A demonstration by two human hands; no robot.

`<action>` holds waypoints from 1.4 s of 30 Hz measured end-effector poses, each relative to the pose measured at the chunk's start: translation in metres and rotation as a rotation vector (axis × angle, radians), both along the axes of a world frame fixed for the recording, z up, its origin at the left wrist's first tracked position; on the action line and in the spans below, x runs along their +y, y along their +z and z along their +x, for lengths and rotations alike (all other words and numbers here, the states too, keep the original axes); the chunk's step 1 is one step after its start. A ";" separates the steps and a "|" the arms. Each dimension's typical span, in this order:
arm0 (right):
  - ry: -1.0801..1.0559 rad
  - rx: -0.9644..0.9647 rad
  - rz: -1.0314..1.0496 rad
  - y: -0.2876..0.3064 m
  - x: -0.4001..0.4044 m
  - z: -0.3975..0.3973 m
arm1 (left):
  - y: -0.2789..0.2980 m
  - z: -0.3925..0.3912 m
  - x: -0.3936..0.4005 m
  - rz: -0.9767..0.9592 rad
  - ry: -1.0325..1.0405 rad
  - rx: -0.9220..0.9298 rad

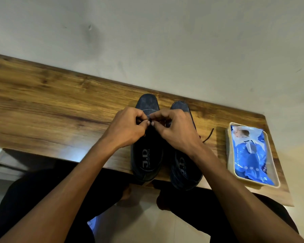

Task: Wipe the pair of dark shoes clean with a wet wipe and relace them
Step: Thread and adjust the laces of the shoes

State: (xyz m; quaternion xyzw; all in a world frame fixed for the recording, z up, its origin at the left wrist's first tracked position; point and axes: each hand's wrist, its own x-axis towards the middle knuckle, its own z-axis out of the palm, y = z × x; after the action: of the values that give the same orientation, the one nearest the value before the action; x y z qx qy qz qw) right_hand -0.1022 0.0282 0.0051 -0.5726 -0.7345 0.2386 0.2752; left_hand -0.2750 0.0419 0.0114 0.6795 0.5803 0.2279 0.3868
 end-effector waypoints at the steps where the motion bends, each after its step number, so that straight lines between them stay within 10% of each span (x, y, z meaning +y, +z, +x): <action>1: 0.001 0.016 -0.020 -0.001 0.001 0.000 | 0.000 0.000 0.000 0.005 -0.004 0.013; 17: 0.000 -0.353 -0.165 -0.002 0.005 -0.018 | -0.006 0.007 -0.005 0.289 -0.012 0.344; 31: -0.149 0.003 -0.139 0.003 0.005 -0.003 | -0.004 0.002 -0.002 -0.147 0.173 -0.228; 42: -0.054 -0.071 -0.120 0.008 0.000 0.002 | -0.003 0.001 -0.002 -0.164 0.133 -0.245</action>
State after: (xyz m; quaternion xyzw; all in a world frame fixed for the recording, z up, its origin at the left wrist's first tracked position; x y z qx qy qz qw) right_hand -0.1006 0.0281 0.0131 -0.6158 -0.7125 0.2540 0.2206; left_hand -0.2743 0.0400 0.0079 0.5728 0.5890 0.2860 0.4932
